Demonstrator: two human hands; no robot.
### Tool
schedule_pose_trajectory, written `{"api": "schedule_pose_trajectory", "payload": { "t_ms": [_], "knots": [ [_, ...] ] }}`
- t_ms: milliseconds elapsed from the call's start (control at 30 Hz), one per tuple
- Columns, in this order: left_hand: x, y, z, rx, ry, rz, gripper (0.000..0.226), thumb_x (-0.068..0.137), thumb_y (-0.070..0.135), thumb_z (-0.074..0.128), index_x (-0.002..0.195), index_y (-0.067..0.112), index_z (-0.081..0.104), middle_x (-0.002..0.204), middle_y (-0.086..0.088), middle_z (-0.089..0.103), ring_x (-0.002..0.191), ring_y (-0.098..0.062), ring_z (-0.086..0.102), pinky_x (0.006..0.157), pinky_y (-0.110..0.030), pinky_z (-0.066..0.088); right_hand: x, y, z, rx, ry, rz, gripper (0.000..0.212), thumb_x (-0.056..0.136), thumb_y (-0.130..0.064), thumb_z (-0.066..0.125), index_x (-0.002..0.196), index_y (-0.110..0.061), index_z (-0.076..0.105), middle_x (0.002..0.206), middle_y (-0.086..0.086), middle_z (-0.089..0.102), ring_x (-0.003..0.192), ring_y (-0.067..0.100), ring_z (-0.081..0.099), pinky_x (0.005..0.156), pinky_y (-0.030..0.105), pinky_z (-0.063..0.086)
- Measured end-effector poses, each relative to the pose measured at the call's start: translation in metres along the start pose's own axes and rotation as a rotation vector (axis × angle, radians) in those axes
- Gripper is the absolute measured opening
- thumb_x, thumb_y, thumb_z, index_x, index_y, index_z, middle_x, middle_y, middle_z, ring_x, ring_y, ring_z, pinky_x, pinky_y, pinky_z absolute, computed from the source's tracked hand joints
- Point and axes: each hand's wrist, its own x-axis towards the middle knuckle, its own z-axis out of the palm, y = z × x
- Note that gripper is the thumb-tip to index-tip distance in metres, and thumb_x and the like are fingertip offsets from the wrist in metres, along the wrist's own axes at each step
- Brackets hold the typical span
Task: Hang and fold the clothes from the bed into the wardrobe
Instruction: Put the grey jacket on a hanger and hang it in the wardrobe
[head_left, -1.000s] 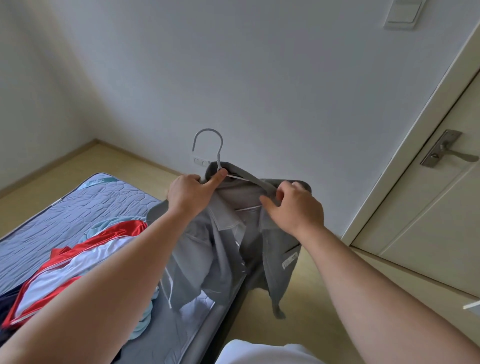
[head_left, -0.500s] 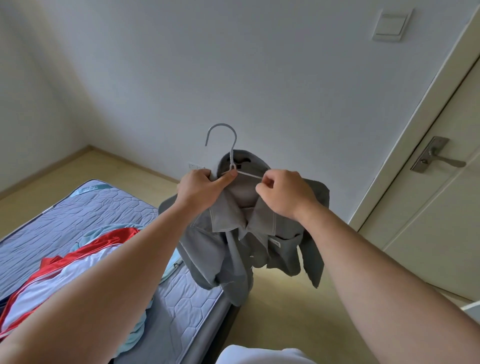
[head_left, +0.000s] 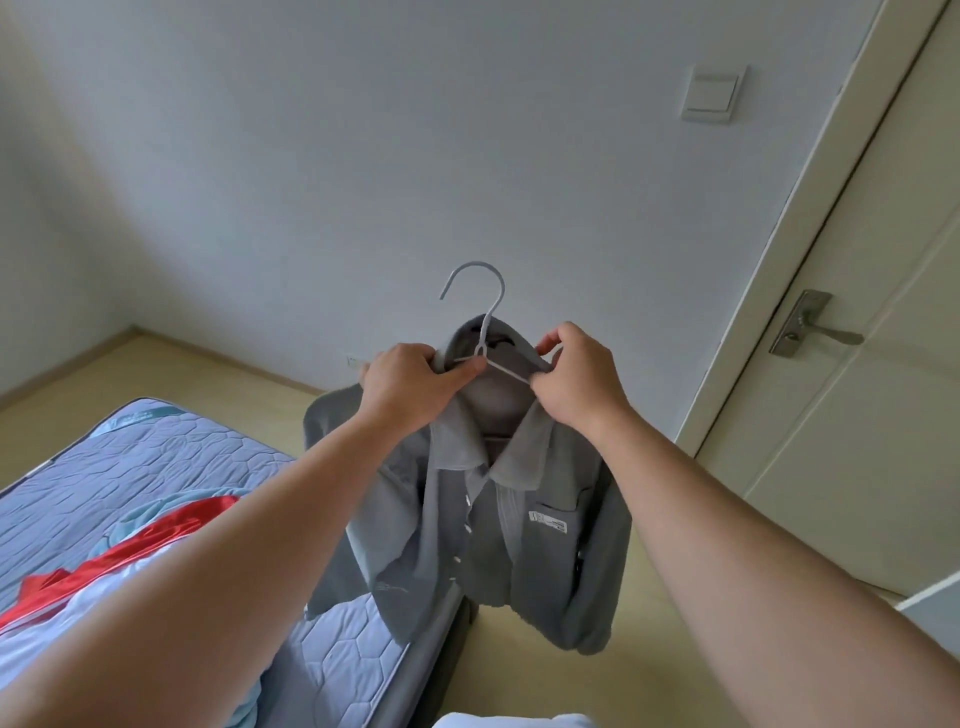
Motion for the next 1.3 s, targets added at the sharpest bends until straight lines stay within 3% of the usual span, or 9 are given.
{"api": "schedule_pose_trajectory", "payload": {
  "t_ms": [200,367,467,533,600,767,1033,1133,1300],
  "knots": [
    [0.009,0.026,0.013,-0.115,-0.058,0.062,0.073,0.067,0.082,0.068,0.051,0.02,0.034,0.037,0.012,0.037,0.051,-0.019,0.045,0.059,-0.032,0.035,-0.006,-0.003,-0.039,0.249,-0.192,0.076,0.035,0.078,-0.001,0.071,0.105,-0.02,0.059,0.107,0.003,0.06,0.061,0.018,0.071,0.054,0.027,0.058],
    [0.018,0.063,0.034,-0.226,-0.287,0.096,0.061,0.061,0.067,0.079,0.057,0.012,0.053,0.049,0.002,0.049,0.053,-0.019,0.049,0.054,-0.028,0.037,-0.034,0.029,-0.091,0.109,-0.237,0.036,0.056,0.076,-0.004,0.076,0.124,-0.028,0.061,0.117,-0.009,0.065,0.084,0.014,0.071,0.077,0.028,0.058],
    [0.012,0.096,0.056,-0.28,-0.496,0.137,0.034,0.054,0.04,0.076,0.068,0.011,0.066,0.053,0.0,0.055,0.057,-0.02,0.053,0.056,-0.03,0.042,-0.057,0.055,-0.121,-0.26,-0.086,0.05,0.038,0.088,-0.026,0.072,0.124,-0.028,0.062,0.114,-0.007,0.068,0.092,0.016,0.066,0.078,0.034,0.055],
    [0.004,0.123,0.071,-0.308,-0.576,0.192,0.027,0.054,0.035,0.073,0.071,0.014,0.07,0.057,0.002,0.058,0.059,-0.02,0.056,0.056,-0.03,0.044,-0.078,0.073,-0.139,-0.57,0.067,0.039,0.022,0.093,-0.046,0.063,0.105,-0.027,0.066,0.096,-0.006,0.067,0.089,0.019,0.059,0.067,0.034,0.047],
    [-0.007,0.152,0.088,-0.329,-0.644,0.271,0.033,0.056,0.034,0.071,0.077,0.01,0.071,0.065,-0.005,0.062,0.065,-0.023,0.058,0.06,-0.034,0.047,-0.1,0.09,-0.155,-0.732,0.149,0.046,0.033,0.097,-0.052,0.055,0.083,-0.022,0.059,0.079,-0.005,0.059,0.084,0.021,0.05,0.066,0.034,0.037],
    [-0.038,0.217,0.125,-0.189,-0.764,0.662,0.035,0.063,0.042,0.071,0.083,0.015,0.065,0.08,-0.005,0.063,0.075,-0.024,0.058,0.065,-0.033,0.046,-0.17,0.123,-0.195,-0.437,0.405,0.251,0.043,0.1,-0.044,0.057,0.069,-0.02,0.04,0.057,-0.003,0.045,0.056,0.022,0.049,0.052,0.036,0.033],
    [-0.105,0.31,0.204,0.05,-0.609,1.138,0.084,0.066,0.095,0.032,0.113,0.031,0.058,0.108,0.006,0.048,0.115,-0.023,0.042,0.099,-0.042,0.028,-0.273,0.163,-0.259,-0.597,0.757,0.389,0.039,0.101,-0.033,0.06,0.073,-0.009,0.046,0.057,0.003,0.044,0.056,0.031,0.045,0.054,0.041,0.041],
    [-0.146,0.351,0.225,0.052,-0.606,1.163,0.085,0.073,0.094,0.028,0.126,0.033,0.053,0.123,0.002,0.049,0.124,-0.025,0.039,0.103,-0.043,0.025,-0.304,0.18,-0.287,-0.694,0.836,0.451,0.037,0.1,-0.031,0.062,0.072,-0.011,0.049,0.057,0.0,0.043,0.054,0.032,0.047,0.052,0.04,0.044],
    [-0.214,0.422,0.251,-0.223,-0.634,1.258,0.049,0.094,0.063,0.051,0.133,0.033,0.058,0.131,0.005,0.056,0.126,-0.022,0.047,0.105,-0.041,0.032,-0.343,0.216,-0.326,-0.769,0.728,0.648,0.036,0.102,-0.039,0.053,0.076,-0.014,0.051,0.057,-0.005,0.041,0.057,0.029,0.052,0.054,0.039,0.045]
  ]
}}
